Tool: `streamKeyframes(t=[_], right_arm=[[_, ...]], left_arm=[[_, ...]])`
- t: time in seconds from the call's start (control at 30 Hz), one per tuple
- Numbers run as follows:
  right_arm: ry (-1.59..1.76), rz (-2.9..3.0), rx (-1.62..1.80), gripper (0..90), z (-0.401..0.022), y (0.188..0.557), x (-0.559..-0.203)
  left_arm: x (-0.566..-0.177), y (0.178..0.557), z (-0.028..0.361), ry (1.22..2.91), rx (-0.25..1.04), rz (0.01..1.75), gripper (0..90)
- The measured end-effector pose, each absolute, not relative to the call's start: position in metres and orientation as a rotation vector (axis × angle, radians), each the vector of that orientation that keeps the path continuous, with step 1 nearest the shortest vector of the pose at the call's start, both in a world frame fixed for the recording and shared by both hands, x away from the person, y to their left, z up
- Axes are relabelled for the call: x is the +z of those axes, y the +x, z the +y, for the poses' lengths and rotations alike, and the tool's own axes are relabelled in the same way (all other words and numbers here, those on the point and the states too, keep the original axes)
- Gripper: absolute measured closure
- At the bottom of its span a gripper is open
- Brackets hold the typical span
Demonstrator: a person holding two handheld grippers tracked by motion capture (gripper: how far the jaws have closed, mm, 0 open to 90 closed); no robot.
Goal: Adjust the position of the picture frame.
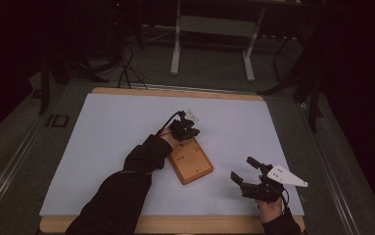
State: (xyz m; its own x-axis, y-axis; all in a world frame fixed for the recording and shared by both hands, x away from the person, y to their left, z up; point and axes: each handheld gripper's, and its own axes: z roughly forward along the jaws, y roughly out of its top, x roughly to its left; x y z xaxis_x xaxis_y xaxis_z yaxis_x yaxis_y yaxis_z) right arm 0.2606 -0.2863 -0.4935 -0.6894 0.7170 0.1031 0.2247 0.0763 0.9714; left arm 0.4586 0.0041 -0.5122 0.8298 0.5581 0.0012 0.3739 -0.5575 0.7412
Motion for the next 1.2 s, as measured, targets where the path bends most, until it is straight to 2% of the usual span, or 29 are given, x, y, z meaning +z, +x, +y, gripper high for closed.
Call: streamKeyframes(t=[0.53, 0.87, 1.2], right_arm=[[0.926, 1.964, 1.651, 13.3, -0.286, 0.260, -0.493], [0.926, 1.964, 1.653, 13.3, -0.286, 0.260, -0.493], [0.924, 1.967, 1.652, 13.3, -0.284, 0.260, -0.493]], left_arm=[[-0.519, 0.462, 0.002, 2.276, 0.321, 0.677, 90.0], [-0.515, 0.458, 0.014, 2.313, 0.302, 0.682, 90.0], [-0.517, 0.461, 0.030, 2.262, 0.297, 0.713, 90.0]])
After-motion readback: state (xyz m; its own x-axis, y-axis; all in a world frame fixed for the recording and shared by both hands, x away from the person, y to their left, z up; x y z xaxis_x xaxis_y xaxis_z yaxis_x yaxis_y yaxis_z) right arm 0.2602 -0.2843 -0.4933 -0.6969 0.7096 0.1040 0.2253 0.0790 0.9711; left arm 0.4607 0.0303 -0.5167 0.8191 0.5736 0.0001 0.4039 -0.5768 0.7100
